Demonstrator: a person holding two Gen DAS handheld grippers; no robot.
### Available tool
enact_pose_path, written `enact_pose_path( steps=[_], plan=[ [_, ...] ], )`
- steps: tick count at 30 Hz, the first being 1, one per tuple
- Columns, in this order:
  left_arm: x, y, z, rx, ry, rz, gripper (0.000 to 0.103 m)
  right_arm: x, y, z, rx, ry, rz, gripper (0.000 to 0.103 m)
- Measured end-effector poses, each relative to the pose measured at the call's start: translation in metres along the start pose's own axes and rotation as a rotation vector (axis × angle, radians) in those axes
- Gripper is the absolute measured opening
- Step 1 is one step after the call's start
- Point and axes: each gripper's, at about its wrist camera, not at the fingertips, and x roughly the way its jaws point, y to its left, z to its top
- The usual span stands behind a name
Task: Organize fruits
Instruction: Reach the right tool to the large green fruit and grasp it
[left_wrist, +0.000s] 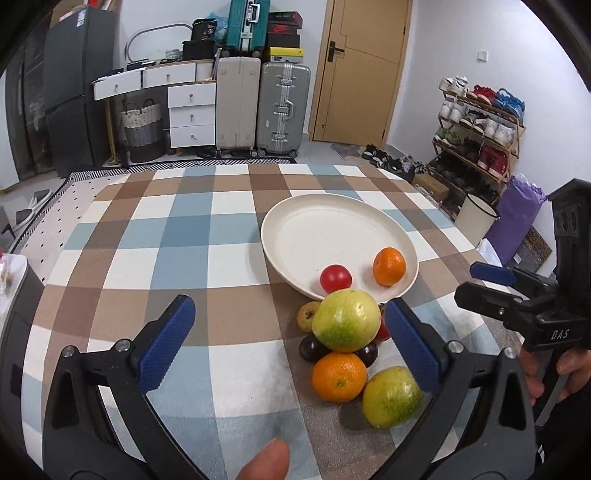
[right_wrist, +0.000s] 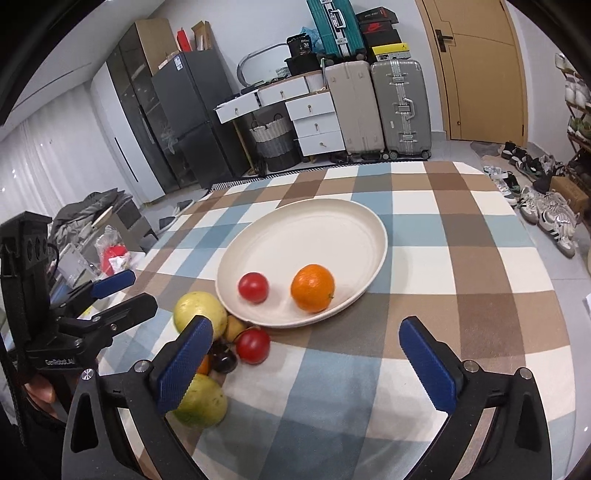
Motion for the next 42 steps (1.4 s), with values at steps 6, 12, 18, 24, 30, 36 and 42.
enact_pose_path(
  steps=[6,12,18,24,30,36,42],
  plan=[
    [-0.014,0.005,-0.014,-0.004,-0.006,0.014,0.102,-0.002,0.006,-0.010,-0.002,0.015,0.005,0.103],
    [-0.018,0.001,-0.030,0.016,0.022,0.009,0.102,-0.002,0.018,-0.022,-0.023,0.043,0.030,0.103],
    [-0.019,0.001,-0.044,0.008,0.051,0.013,0.102,0.002,0.035,-0.035,-0.095,0.074,0.020,0.103],
    [-0.020,0.001,-0.055,0.012,0.069,0.022,0.102,0.005,0.047,-0.046,-0.131,0.106,0.046,0.103],
    [-0.022,-0.002,-0.058,0.039,0.060,0.038,0.102,0.015,0.059,-0.053,-0.162,0.144,0.072,0.103],
    [-0.022,0.002,-0.061,0.021,0.076,0.026,0.102,0.023,0.072,-0.059,-0.201,0.177,0.071,0.102],
    [-0.017,0.009,-0.064,-0.001,0.099,0.039,0.102,0.034,0.079,-0.061,-0.211,0.199,0.089,0.095]
  ],
)
